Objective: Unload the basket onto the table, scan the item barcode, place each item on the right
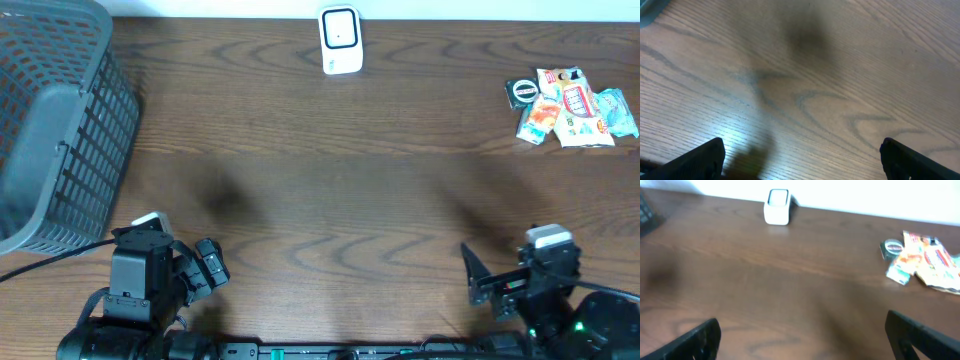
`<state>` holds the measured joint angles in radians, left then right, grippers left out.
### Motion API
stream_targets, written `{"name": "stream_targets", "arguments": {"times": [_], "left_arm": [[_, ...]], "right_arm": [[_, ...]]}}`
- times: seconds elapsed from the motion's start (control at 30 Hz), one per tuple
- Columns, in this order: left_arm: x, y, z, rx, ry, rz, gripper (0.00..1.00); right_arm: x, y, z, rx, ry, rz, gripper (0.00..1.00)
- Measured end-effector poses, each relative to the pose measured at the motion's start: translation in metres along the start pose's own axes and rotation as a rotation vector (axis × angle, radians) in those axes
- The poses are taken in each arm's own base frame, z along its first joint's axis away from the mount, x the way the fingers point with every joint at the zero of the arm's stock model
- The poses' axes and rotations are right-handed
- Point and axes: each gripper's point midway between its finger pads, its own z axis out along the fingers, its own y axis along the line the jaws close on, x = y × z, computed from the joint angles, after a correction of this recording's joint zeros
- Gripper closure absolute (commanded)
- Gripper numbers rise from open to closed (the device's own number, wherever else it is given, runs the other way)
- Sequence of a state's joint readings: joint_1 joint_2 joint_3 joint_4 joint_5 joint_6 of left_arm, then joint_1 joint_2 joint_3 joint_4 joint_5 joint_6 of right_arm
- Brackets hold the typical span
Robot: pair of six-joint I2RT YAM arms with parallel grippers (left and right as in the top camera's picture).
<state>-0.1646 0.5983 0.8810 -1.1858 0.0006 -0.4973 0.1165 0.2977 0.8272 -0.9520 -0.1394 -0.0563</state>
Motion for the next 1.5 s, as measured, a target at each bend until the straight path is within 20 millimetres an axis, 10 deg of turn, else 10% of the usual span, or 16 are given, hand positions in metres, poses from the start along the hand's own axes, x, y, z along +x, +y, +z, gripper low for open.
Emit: {"name": "stream_targets", "arguments": {"times": [1.5], "left_arm": [[0.0, 0.0, 0.0, 0.0, 0.0, 0.0, 0.02]], "right_arm": [[0.039, -0.013, 0.085, 0.039, -0.361, -0.035, 0.01]]}}
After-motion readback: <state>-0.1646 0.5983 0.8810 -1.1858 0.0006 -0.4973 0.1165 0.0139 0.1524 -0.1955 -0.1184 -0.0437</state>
